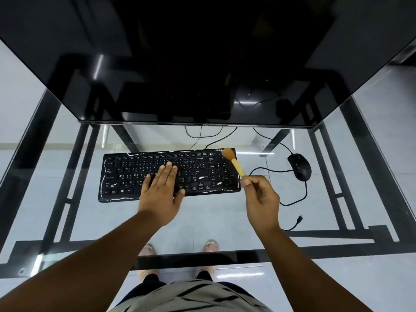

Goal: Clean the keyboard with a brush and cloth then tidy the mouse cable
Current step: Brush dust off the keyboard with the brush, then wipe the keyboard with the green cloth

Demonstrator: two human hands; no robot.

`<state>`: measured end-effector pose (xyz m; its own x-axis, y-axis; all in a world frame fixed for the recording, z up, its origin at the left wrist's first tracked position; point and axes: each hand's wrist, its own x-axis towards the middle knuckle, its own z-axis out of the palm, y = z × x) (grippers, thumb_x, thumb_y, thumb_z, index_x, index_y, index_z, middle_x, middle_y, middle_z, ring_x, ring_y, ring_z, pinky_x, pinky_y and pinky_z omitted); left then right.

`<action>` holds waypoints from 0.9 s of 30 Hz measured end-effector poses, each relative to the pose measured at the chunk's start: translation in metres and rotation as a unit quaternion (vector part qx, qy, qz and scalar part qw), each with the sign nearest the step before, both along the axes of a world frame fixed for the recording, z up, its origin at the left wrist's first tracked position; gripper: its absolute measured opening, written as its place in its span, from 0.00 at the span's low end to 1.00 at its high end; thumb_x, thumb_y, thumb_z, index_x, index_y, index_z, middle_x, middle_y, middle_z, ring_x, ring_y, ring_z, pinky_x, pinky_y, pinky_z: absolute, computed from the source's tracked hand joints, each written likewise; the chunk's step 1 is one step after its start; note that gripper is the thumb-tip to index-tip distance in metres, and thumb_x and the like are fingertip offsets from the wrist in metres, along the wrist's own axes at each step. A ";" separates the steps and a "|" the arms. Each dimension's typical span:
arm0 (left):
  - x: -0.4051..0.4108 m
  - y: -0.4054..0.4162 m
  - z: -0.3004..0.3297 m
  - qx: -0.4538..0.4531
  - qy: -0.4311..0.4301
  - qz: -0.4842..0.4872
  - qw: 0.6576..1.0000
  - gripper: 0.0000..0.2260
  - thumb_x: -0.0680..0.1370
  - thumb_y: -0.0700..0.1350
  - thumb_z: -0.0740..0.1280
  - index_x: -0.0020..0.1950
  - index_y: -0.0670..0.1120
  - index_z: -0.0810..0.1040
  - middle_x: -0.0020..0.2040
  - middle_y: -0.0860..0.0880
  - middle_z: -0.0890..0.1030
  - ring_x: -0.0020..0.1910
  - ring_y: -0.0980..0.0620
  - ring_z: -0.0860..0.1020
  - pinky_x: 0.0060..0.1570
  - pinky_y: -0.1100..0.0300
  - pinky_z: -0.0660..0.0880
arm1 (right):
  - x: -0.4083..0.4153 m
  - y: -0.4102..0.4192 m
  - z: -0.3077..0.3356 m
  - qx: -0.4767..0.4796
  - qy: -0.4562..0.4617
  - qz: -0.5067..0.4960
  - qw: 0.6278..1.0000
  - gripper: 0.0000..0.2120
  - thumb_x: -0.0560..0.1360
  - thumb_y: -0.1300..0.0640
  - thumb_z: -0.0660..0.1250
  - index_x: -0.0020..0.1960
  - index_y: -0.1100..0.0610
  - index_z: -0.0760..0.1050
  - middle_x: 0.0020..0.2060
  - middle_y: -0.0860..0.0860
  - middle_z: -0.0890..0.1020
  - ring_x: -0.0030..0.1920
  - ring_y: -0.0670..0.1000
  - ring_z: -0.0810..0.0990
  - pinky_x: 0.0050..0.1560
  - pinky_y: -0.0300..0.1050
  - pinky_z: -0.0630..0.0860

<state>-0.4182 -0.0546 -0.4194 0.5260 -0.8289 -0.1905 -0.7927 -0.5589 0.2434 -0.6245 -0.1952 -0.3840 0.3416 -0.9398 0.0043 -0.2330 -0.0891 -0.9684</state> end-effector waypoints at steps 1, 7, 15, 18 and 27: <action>0.004 0.003 0.000 -0.010 0.000 0.013 1.000 0.34 0.75 0.62 0.39 0.79 0.49 0.47 0.79 0.53 0.46 0.78 0.54 0.44 0.75 0.49 0.43 | 0.002 0.001 -0.001 0.005 -0.001 0.011 1.000 0.04 0.77 0.61 0.69 0.46 0.53 0.79 0.38 0.48 0.83 0.36 0.45 0.77 0.37 0.38 0.73; 0.029 0.027 0.008 -0.059 -0.006 0.093 0.994 0.28 0.78 0.54 0.45 0.79 0.48 0.54 0.79 0.51 0.54 0.78 0.52 0.50 0.74 0.49 0.45 | 0.023 0.015 -0.017 -0.049 0.109 0.127 0.985 0.09 0.74 0.59 0.71 0.46 0.48 0.73 0.40 0.46 0.82 0.43 0.44 0.80 0.41 0.39 0.77; 0.063 0.071 0.011 -0.074 -0.014 0.159 0.984 0.27 0.79 0.53 0.46 0.78 0.47 0.55 0.78 0.49 0.57 0.77 0.50 0.53 0.75 0.49 0.48 | 0.068 0.060 -0.029 -0.215 0.175 0.310 0.910 0.14 0.69 0.61 0.74 0.52 0.48 0.83 0.39 0.28 0.72 0.43 0.51 0.74 0.46 0.47 0.75; 0.069 0.080 0.010 -0.068 -0.002 0.171 0.983 0.28 0.79 0.55 0.46 0.78 0.46 0.54 0.79 0.48 0.56 0.77 0.49 0.53 0.74 0.49 0.50 | 0.080 0.074 -0.038 -0.232 0.198 0.352 0.885 0.12 0.71 0.58 0.71 0.52 0.46 0.81 0.44 0.35 0.82 0.45 0.48 0.73 0.48 0.50 0.72; 0.075 0.090 0.008 -0.073 0.062 0.192 0.977 0.27 0.82 0.53 0.51 0.79 0.46 0.52 0.79 0.47 0.52 0.77 0.47 0.53 0.74 0.47 0.56 | 0.092 0.091 -0.054 -0.264 0.249 0.338 0.868 0.08 0.69 0.55 0.72 0.47 0.46 0.83 0.41 0.39 0.84 0.42 0.47 0.78 0.43 0.44 0.69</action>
<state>-0.3427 0.0355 -0.4115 0.7838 -0.5980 -0.1675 -0.4903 -0.7614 0.4241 -0.5328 -0.1042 -0.4381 0.8974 -0.4360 0.0677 -0.3329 -0.7697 -0.5448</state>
